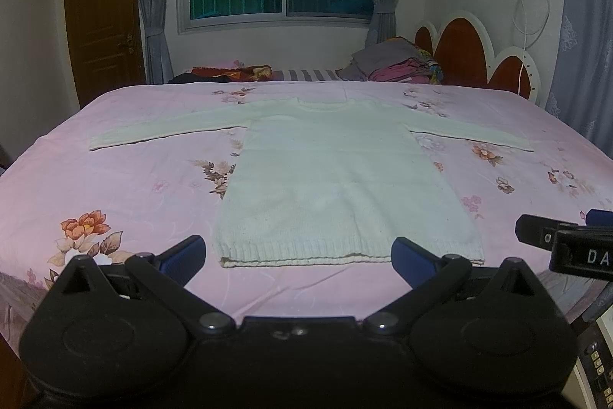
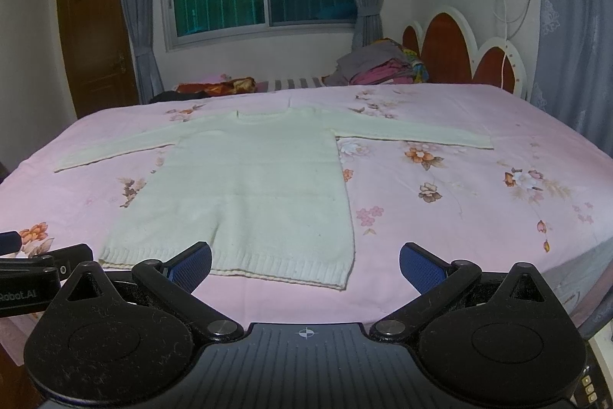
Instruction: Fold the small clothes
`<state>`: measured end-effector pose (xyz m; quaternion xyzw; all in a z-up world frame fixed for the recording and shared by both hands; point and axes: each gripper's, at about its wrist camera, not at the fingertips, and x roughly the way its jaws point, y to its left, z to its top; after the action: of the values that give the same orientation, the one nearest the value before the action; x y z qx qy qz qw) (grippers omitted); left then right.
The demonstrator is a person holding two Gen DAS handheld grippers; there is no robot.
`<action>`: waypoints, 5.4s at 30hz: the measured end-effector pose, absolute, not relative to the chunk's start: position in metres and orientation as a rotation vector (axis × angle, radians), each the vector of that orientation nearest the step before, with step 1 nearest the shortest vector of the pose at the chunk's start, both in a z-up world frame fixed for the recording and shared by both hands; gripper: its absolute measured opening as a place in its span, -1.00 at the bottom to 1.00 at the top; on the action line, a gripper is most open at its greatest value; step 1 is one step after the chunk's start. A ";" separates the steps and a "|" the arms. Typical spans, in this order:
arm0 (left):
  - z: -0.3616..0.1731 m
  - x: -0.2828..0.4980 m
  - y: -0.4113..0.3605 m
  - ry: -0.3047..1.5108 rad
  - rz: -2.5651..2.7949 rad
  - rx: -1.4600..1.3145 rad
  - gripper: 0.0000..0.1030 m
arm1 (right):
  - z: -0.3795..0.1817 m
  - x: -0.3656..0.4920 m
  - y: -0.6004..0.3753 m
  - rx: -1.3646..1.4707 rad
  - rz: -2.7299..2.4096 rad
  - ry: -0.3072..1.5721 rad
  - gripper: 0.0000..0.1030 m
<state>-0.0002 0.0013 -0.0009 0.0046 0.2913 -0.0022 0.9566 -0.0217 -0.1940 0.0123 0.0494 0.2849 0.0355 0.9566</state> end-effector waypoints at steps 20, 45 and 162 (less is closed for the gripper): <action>0.000 0.003 -0.001 0.623 0.011 -0.013 0.99 | 0.012 -0.020 -0.197 0.104 0.070 0.579 1.00; 0.017 0.184 0.027 0.511 -0.032 -0.107 0.99 | 0.020 0.149 -0.231 0.148 -0.119 0.565 1.00; -0.126 0.560 0.002 0.925 -0.319 -0.438 -0.93 | -0.109 0.434 -0.288 0.289 0.113 0.792 -0.60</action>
<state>0.5599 0.0024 -0.1257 -0.2087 0.4405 -0.1518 0.8598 0.4337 -0.2880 -0.1090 0.1402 0.3840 0.0546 0.9110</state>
